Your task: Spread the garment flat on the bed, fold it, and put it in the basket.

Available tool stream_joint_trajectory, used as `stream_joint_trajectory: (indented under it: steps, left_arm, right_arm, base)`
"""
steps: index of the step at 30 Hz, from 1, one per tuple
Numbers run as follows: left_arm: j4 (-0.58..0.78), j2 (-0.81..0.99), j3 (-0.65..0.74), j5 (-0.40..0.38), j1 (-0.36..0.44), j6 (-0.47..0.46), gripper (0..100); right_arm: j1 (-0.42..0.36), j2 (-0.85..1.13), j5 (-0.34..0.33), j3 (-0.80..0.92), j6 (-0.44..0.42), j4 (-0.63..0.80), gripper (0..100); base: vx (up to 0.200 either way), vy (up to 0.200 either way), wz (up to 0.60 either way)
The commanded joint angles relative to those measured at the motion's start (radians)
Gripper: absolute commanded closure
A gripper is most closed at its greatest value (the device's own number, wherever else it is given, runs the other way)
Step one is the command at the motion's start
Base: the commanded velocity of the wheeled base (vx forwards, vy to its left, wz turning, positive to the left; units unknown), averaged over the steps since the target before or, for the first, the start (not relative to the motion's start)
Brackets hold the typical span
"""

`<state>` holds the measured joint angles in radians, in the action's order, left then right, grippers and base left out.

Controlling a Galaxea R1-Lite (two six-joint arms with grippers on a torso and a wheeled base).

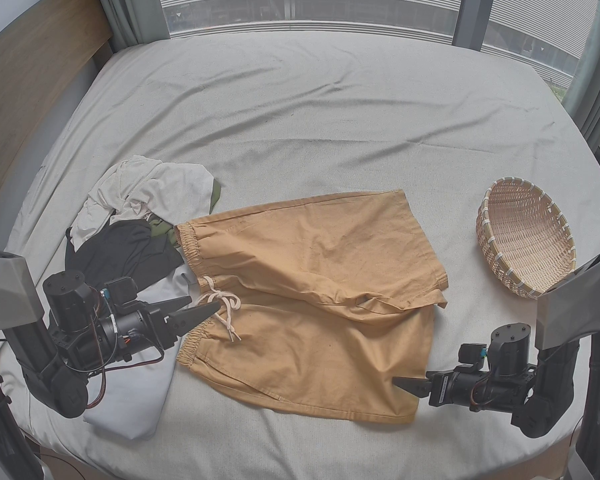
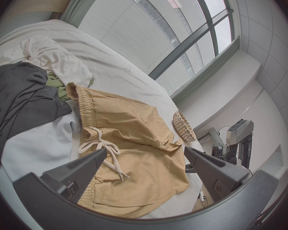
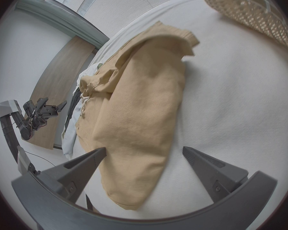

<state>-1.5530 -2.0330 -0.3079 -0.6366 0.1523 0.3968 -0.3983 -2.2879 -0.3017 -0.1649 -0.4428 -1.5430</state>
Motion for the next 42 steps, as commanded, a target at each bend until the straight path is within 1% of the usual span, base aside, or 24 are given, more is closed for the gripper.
stream_joint_trajectory:
  steps: [1, 5, 7, 8, 11, 12, 16, 18, 20, 28, 30, 35, 42]
  left_arm:
    - [-0.002, 0.0, 0.0, 0.0, -0.002, 0.0, 0]
    - [-0.002, 0.0, -0.002, 0.0, -0.004, 0.0, 0]
    - [-0.002, 0.0, -0.002, 0.0, -0.004, 0.0, 0]
    - [-0.002, 0.0, 0.0, 0.0, -0.002, 0.0, 0]
    - [-0.002, 0.0, -0.002, 0.0, -0.002, 0.0, 0]
    - [-0.002, 0.0, -0.002, 0.0, -0.004, 0.0, 0]
    - [-0.002, -0.001, 0.0, 0.0, -0.004, 0.0, 0]
    - [-0.002, -0.001, -0.002, 0.0, -0.002, 0.0, 0]
    - [-0.002, -0.001, -0.002, 0.0, -0.002, 0.0, 0]
    - [-0.002, 0.0, -0.002, 0.0, -0.002, 0.0, 0]
    - [-0.002, 0.0, -0.002, 0.0, -0.002, 0.0, 0]
    - [-0.002, 0.0, -0.002, 0.0, -0.002, 0.0, 0]
    - [-0.002, 0.002, -0.002, 0.0, -0.004, 0.0, 0]
  right_arm:
    - [-0.045, -0.036, -0.028, -0.03, -0.04, 0.003, 0]
    - [-0.079, -0.035, -0.043, -0.035, -0.1, 0.003, 0]
    - [-0.082, -0.035, -0.059, -0.031, -0.114, 0.003, 0]
    - [-0.083, -0.03, -0.077, -0.028, -0.132, 0.001, 0]
    - [-0.083, -0.024, -0.094, -0.024, -0.159, 0.0, 0]
    - [-0.082, -0.012, -0.106, -0.022, -0.183, 0.0, 0]
    - [-0.08, 0.067, -0.14, -0.002, -0.225, 0.0, 0]
    - [-0.08, 0.153, -0.2, 0.027, -0.275, 0.001, 0]
    - [-0.077, 0.2, -0.217, 0.044, -0.294, 0.003, 0]
    - [-0.047, 0.295, -0.235, 0.096, -0.309, 0.003, 0]
    - [-0.045, 0.331, -0.249, 0.108, -0.329, 0.003, 0]
    - [-0.033, 0.407, -0.255, 0.119, -0.372, 0.003, 0]
    - [0.012, 0.419, -0.27, 0.113, -0.379, 0.003, 0]
  base:
    - [0.0, 0.0, 0.0]
    - [0.0, 0.0, 0.0]
    - [0.0, 0.0, 0.0]
    - [0.0, 0.0, 0.0]
    - [0.0, 0.0, 0.0]
    - [0.0, 0.0, 0.0]
    - [0.0, 0.0, 0.0]
    - [0.0, 0.0, 0.0]
    - [0.0, 0.0, 0.0]
    - [0.0, 0.0, 0.0]
    - [0.0, 0.0, 0.0]
    - [0.0, 0.0, 0.0]
    - [0.0, 0.0, 0.0]
